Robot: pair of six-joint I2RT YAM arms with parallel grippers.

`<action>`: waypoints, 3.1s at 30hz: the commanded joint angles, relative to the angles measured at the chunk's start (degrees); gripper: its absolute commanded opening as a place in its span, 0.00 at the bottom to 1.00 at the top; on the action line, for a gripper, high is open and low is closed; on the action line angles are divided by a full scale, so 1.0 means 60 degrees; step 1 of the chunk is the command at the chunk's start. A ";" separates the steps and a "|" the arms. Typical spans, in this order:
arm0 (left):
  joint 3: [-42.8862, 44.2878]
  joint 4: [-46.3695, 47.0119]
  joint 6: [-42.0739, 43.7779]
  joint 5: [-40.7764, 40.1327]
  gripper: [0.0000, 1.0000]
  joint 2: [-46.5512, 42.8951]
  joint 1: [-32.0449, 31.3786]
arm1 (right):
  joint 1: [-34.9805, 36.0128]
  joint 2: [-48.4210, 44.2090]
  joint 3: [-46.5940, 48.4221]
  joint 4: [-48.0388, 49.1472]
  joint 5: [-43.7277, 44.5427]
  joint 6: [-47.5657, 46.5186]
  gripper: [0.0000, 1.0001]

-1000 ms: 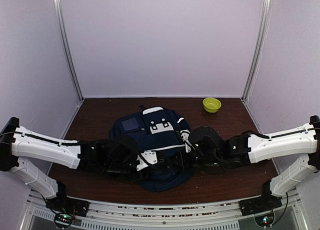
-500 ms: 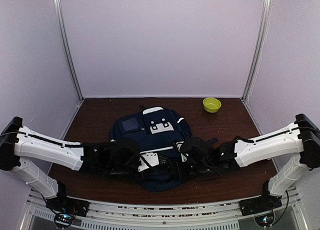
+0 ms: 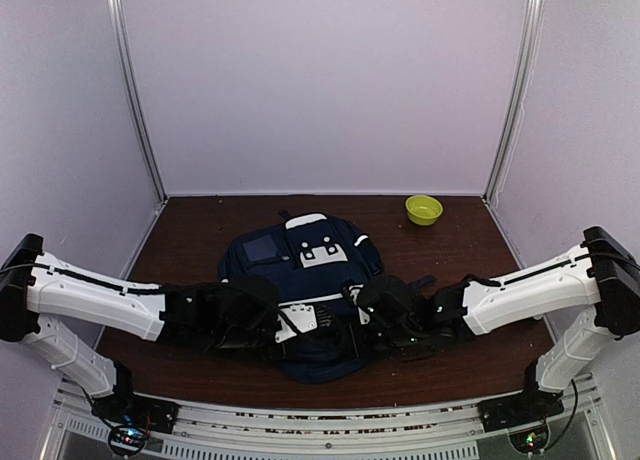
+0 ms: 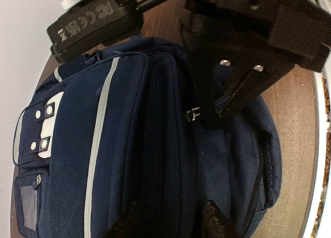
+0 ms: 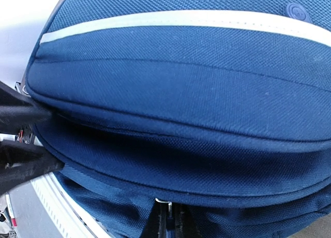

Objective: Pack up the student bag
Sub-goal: Pick up the second largest pocket of the bag from the student bag, then zip the student bag into the second largest pocket of the bag, then reset both arms

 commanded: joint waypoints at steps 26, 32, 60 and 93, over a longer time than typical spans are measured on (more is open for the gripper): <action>-0.0574 0.1398 -0.0526 -0.1132 0.04 -0.1172 0.0058 | 0.0046 -0.1611 0.2044 -0.0753 -0.1016 -0.1119 0.00; -0.0651 0.1169 -0.0423 -0.1307 0.00 -0.1542 0.0050 | -0.0046 -0.1780 0.1928 -0.1412 -0.0402 -0.1347 0.00; -0.0785 -0.1260 -0.0943 -0.0346 0.00 -0.7338 0.0050 | -0.4091 0.0604 0.1726 -0.1052 -0.2427 -0.3592 0.00; 0.0148 -0.1555 -0.1525 -0.1131 0.92 -0.5972 0.0064 | -0.4553 -0.1507 0.5294 -0.3853 0.0456 -0.5006 0.81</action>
